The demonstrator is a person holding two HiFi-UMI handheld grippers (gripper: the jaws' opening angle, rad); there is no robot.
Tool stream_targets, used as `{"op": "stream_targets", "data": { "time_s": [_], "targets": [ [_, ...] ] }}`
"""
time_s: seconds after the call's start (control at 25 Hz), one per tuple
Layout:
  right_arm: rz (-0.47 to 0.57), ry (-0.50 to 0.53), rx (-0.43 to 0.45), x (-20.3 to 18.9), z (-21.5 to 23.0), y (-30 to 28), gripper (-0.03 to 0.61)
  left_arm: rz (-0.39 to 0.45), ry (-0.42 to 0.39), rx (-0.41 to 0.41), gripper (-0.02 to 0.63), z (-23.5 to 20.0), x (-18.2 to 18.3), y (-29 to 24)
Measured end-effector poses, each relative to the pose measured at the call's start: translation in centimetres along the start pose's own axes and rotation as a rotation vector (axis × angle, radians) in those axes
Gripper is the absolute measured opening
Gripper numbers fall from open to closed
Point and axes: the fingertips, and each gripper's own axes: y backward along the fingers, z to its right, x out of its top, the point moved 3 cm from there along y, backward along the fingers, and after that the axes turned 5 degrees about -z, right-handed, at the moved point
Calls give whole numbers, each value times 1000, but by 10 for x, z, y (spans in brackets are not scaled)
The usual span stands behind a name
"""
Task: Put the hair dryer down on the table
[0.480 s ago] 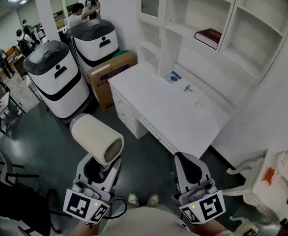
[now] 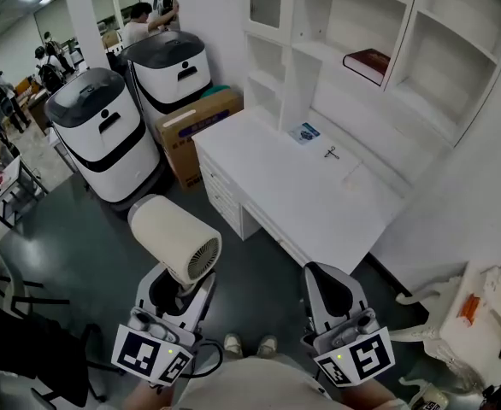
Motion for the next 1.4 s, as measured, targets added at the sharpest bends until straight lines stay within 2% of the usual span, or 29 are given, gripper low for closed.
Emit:
{"op": "stream_targets", "data": {
  "time_s": [0.52,1.04,1.4],
  "targets": [
    [-13,0,49,-5,17,7,20,-22,19,17,219,19,-13,-18],
    [-24,-10,59,-14,54,21,20,-21,-3,31,219,47,-16,-45],
    [-25,-34,90,-24,60,16,20,-24,-13,34,219,49,-17,-48]
  ]
}}
